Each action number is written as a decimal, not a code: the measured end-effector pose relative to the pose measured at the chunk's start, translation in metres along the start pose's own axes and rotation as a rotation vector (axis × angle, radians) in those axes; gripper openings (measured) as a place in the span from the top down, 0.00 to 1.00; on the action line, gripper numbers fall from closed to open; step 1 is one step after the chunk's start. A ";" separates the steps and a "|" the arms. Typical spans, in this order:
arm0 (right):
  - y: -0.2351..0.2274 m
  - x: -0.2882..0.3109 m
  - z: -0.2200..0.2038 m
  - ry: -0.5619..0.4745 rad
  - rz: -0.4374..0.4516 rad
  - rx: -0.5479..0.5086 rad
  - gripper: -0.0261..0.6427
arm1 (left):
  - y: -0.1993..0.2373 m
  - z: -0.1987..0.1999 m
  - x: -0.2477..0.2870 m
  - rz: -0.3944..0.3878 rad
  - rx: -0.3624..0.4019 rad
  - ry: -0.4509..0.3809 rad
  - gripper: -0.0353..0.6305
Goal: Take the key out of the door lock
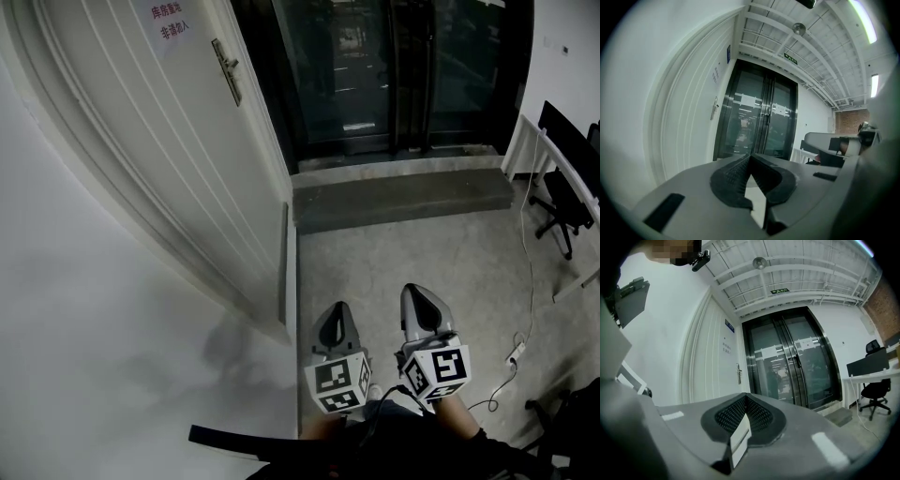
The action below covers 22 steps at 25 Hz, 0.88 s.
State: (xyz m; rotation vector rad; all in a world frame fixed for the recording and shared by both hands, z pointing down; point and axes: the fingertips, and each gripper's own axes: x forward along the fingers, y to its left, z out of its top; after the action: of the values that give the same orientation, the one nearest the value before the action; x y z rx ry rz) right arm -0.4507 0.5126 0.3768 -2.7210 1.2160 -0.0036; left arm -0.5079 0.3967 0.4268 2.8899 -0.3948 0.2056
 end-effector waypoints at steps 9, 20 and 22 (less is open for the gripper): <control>-0.035 0.032 -0.012 0.024 0.030 -0.001 0.96 | -0.016 -0.008 0.048 0.018 -0.013 0.021 0.95; -0.049 0.111 -0.018 0.014 0.033 0.021 0.96 | 0.009 0.011 0.122 0.005 0.024 0.019 0.95; -0.049 0.133 -0.016 0.010 0.039 0.018 0.96 | 0.017 0.020 0.140 -0.001 0.032 0.012 0.95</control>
State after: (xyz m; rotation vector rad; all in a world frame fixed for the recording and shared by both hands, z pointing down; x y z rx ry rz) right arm -0.3266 0.4439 0.3914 -2.6848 1.2659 -0.0232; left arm -0.3768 0.3409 0.4339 2.9187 -0.3915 0.2307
